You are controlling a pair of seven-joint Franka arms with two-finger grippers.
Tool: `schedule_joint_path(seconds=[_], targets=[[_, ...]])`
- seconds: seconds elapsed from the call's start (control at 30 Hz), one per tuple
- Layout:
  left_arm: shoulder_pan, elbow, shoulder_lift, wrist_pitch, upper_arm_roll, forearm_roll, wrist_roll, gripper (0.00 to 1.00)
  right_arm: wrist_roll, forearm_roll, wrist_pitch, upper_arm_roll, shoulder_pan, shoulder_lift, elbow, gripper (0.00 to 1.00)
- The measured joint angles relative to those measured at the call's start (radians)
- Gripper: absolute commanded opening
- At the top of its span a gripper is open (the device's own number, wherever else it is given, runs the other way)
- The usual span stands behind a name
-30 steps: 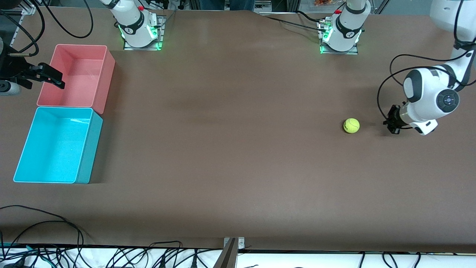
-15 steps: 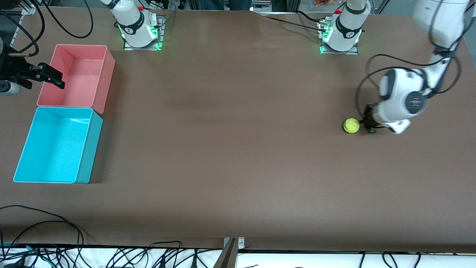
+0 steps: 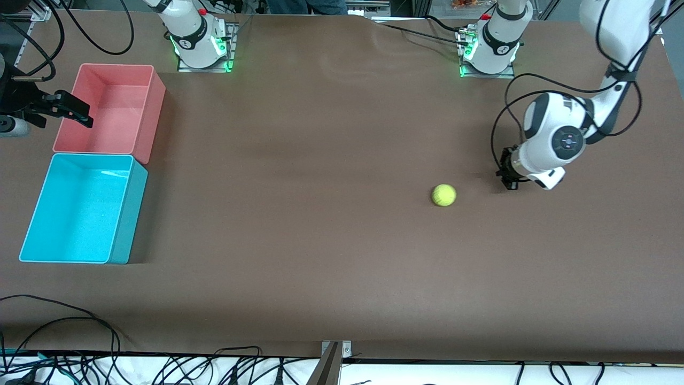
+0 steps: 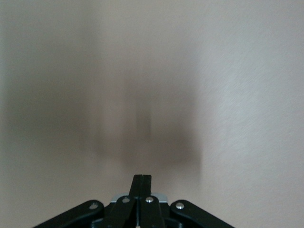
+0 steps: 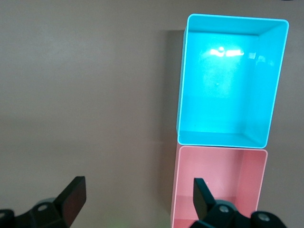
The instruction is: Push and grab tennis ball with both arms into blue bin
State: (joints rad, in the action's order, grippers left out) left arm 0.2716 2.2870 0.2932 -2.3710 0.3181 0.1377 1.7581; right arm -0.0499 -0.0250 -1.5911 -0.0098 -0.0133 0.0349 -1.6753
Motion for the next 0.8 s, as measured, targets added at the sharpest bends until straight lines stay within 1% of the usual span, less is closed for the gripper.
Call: schedule_joint_path(seconds=[0.13, 0.47, 0.8], targets=[[0.029, -0.066, -0.012, 0.071, -0.002, 0.000, -0.097, 0.00, 0.000, 0.000, 0.000, 0.000, 0.000, 0.000, 0.000, 1.00], [0.046, -0.301, -0.021, 0.231, 0.001, 0.000, -0.344, 0.00, 0.000, 0.000, 0.000, 0.000, 0.000, 0.000, 0.000, 1.00], [0.046, -0.489, -0.023, 0.322, 0.006, -0.006, -0.665, 0.00, 0.001, 0.000, 0.000, 0.000, 0.000, 0.000, 0.000, 1.00]])
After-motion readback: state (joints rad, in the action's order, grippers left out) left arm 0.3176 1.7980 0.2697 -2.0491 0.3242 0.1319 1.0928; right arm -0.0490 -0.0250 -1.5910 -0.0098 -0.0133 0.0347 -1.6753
